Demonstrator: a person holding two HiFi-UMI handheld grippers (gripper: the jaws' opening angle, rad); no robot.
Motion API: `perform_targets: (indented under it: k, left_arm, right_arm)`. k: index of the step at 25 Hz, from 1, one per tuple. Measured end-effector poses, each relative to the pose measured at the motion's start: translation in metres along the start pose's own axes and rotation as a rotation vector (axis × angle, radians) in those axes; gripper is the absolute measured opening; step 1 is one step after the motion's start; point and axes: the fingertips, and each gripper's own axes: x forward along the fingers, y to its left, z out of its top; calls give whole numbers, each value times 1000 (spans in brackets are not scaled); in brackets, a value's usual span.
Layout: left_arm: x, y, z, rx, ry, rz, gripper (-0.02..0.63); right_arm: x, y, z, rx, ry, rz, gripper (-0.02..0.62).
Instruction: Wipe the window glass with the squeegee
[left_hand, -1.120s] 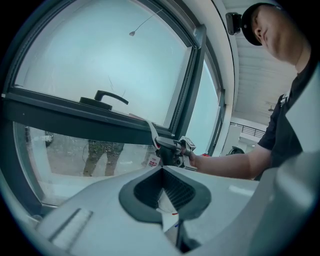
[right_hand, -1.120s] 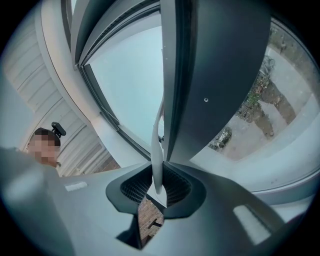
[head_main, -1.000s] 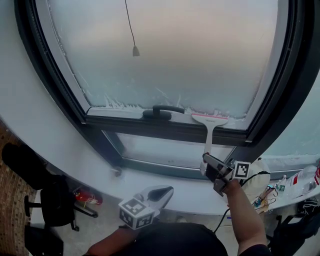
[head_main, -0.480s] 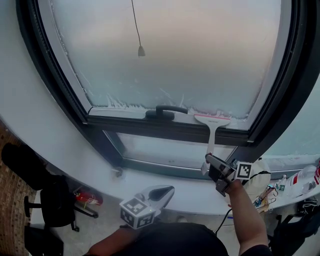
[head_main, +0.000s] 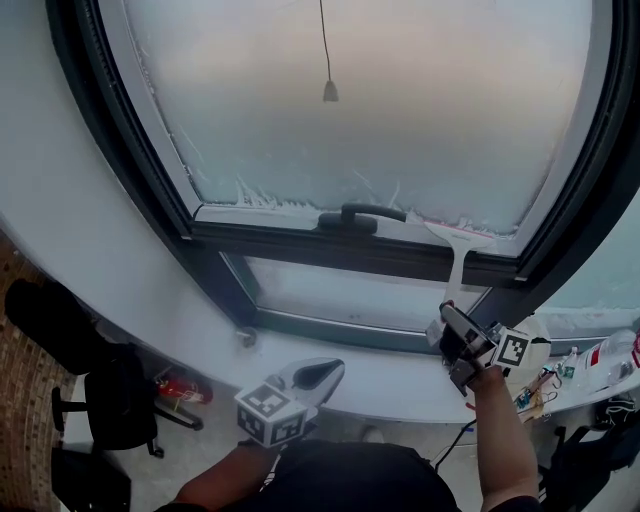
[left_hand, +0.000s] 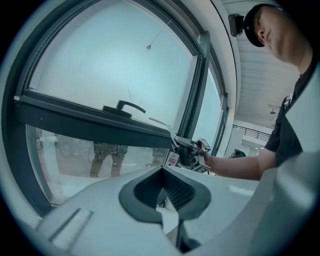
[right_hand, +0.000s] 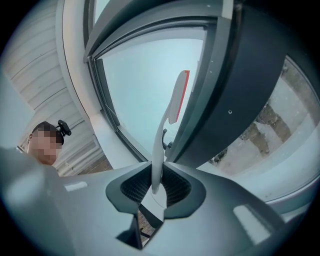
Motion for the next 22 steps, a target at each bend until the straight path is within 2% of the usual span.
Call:
perform_targets:
  k: [3, 7, 11, 17, 22]
  left_arm:
    - [-19, 24, 2, -15, -8, 21, 0]
    - [-45, 50, -6, -98, -18, 20, 0]
    - [-67, 64, -9, -91, -9, 6, 0]
    - [-90, 78, -17, -101, 23, -65, 0]
    - [-105, 85, -40, -110, 62, -119, 0]
  right_arm:
    - [2, 16, 1, -35, -53, -22, 85]
    - [7, 38, -9, -74, -128, -76, 86]
    - [18, 61, -29, -94, -180, -109, 86]
    - [43, 88, -93, -65, -187, -188, 86]
    - [61, 107, -158, -45, -196, -253, 86]
